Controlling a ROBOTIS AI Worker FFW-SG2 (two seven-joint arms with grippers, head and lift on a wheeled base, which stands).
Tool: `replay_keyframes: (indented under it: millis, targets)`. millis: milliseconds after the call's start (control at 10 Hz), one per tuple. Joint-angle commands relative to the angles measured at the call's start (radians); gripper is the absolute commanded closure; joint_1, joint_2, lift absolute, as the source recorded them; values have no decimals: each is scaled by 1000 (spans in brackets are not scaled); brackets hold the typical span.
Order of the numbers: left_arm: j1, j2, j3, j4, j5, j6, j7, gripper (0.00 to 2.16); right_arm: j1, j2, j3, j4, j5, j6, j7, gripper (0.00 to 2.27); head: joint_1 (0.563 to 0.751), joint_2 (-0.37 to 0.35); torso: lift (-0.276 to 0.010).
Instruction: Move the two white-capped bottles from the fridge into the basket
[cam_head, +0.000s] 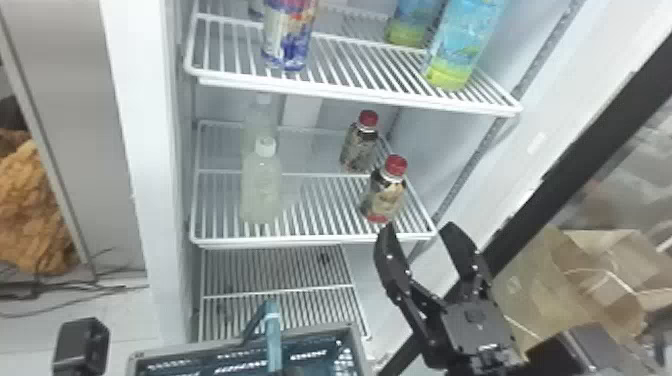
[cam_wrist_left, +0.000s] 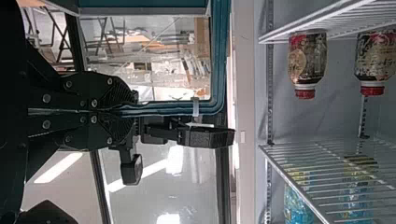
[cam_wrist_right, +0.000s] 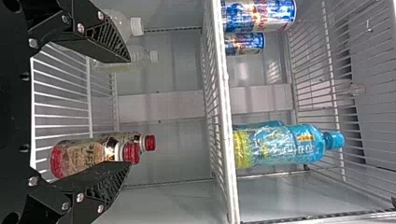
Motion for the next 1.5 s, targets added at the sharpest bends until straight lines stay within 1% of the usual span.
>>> replay_keyframes:
  millis: [0, 200, 400, 800, 1400]
  targets:
    - [0, 0, 0, 0, 2, 0, 0, 1118, 0, 0, 1, 1, 3, -3, 0, 285, 695, -350, -260]
    - [3, 0, -2, 0, 2, -2, 0, 1118, 0, 0, -1, 1, 3, -3, 0, 286, 695, -350, -260]
    - [0, 0, -4, 0, -10, -12, 0, 1118, 0, 0, -1, 1, 3, -3, 0, 288, 695, -350, -260]
    - [3, -2, -6, 0, 4, -20, -3, 1118, -12, 0, 1, 10, 1, -5, 0, 288, 695, -350, -260]
    - [3, -2, -2, 0, 10, -10, -3, 1118, -101, -43, 75, 89, -19, -10, 1, 288, 695, -350, -260]
